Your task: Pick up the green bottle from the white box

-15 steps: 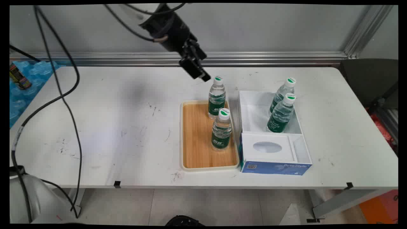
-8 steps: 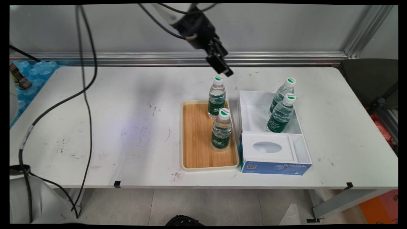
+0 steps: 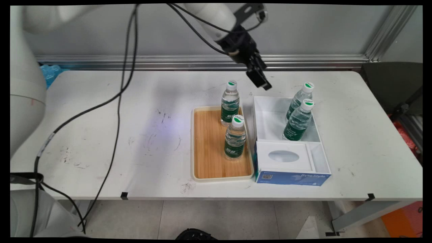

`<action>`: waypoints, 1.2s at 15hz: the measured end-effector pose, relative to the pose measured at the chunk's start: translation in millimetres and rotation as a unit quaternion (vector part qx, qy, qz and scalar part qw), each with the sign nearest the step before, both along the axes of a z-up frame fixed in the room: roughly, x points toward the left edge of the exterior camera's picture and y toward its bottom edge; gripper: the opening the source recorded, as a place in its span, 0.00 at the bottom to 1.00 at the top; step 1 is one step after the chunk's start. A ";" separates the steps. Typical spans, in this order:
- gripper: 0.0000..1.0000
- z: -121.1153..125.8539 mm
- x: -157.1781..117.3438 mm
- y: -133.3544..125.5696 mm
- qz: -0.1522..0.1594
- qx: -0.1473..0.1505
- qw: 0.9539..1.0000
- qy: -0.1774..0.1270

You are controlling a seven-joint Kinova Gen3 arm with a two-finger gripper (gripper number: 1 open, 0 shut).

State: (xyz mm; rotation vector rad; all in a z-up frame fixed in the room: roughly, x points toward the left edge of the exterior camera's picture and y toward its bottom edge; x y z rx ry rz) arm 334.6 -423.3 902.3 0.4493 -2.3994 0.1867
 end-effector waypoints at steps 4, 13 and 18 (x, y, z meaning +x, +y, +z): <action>1.00 -29.8 -20.1 -26.0 -0.030 0.004 0.999 0.011; 1.00 -85.7 -57.6 -73.0 -0.073 0.010 0.997 0.038; 1.00 -105.2 -71.9 -89.4 -0.086 0.013 0.995 0.053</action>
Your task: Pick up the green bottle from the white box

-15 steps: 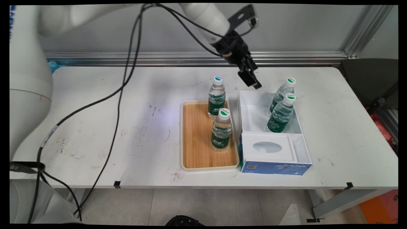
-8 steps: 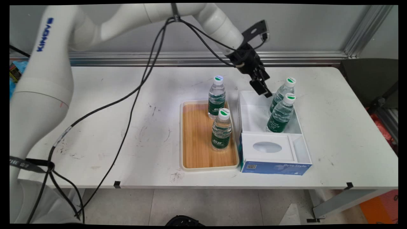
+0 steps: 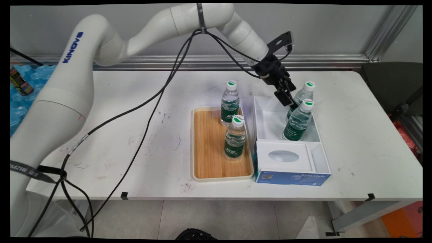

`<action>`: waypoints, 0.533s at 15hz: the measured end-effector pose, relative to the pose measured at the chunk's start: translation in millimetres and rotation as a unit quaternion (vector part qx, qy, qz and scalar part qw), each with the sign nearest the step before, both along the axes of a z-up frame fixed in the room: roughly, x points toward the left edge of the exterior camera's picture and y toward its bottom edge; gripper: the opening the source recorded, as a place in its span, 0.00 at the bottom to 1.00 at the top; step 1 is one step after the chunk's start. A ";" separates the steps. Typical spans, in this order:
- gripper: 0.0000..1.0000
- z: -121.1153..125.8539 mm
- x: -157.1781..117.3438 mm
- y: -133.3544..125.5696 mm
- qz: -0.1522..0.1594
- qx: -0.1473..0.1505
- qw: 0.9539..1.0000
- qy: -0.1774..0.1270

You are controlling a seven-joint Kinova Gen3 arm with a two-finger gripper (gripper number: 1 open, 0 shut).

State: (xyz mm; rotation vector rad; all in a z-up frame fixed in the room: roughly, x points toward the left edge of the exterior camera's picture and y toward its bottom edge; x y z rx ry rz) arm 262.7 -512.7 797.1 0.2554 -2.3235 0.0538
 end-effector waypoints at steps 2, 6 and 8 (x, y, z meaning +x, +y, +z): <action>1.00 -5.5 -4.0 -4.7 -0.002 0.002 1.000 0.005; 1.00 -14.8 -9.9 -11.1 -0.005 0.008 1.000 0.014; 1.00 -17.9 -11.1 -13.4 -0.006 0.010 1.000 0.018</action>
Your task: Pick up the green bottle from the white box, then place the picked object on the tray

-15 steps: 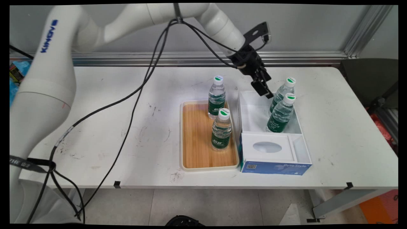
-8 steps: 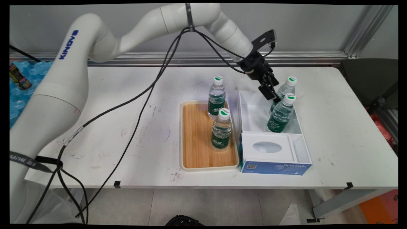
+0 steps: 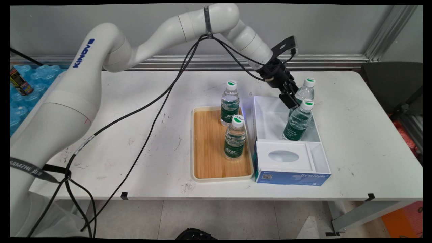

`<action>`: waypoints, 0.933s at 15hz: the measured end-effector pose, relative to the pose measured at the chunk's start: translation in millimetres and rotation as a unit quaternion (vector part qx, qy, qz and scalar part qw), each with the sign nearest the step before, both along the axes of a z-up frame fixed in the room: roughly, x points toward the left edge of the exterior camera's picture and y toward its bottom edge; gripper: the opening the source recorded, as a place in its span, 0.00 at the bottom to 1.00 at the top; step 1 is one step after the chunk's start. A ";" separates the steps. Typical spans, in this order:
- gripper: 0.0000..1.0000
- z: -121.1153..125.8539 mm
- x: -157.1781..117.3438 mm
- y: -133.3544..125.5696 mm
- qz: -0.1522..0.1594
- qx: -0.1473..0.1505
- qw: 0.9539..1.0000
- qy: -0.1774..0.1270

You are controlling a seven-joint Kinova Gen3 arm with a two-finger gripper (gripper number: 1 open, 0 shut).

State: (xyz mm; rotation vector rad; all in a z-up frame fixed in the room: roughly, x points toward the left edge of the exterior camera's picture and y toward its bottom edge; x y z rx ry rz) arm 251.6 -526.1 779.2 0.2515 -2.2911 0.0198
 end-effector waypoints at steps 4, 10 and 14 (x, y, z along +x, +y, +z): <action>1.00 -4.3 -1.5 -2.3 0.000 0.005 1.000 0.006; 0.00 -7.5 -3.6 -0.7 0.000 0.015 1.000 0.015; 0.00 -8.5 -3.1 1.6 -0.002 0.019 1.000 0.018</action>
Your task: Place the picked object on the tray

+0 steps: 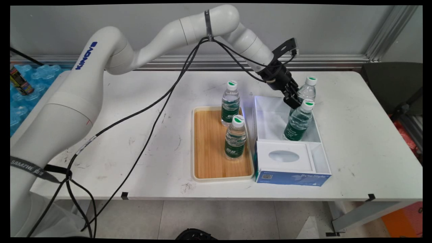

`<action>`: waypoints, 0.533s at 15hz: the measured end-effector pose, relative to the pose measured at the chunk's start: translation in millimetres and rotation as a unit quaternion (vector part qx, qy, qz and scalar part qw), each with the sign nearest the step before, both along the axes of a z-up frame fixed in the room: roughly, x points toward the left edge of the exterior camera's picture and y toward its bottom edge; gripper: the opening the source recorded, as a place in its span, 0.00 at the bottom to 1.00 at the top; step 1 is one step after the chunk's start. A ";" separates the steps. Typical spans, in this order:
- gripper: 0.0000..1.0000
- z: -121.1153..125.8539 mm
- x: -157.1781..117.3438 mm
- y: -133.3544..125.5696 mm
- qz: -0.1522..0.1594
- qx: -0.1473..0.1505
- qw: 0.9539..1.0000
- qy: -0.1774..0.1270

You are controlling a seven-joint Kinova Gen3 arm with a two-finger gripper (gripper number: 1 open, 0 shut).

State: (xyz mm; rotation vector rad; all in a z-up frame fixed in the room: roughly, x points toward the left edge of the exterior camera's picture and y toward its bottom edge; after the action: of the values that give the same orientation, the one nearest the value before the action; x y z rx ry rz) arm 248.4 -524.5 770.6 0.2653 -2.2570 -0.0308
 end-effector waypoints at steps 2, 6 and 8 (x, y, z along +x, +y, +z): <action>0.00 0.0 -0.1 0.9 -0.001 0.001 1.000 0.001; 0.00 4.5 0.5 1.7 -0.003 -0.001 1.000 0.003; 0.00 10.0 0.8 1.2 -0.004 -0.005 1.000 0.005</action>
State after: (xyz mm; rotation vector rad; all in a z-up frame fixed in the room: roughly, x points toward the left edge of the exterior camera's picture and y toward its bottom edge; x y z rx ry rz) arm 249.3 -523.3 780.6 0.2511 -2.2484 -0.0240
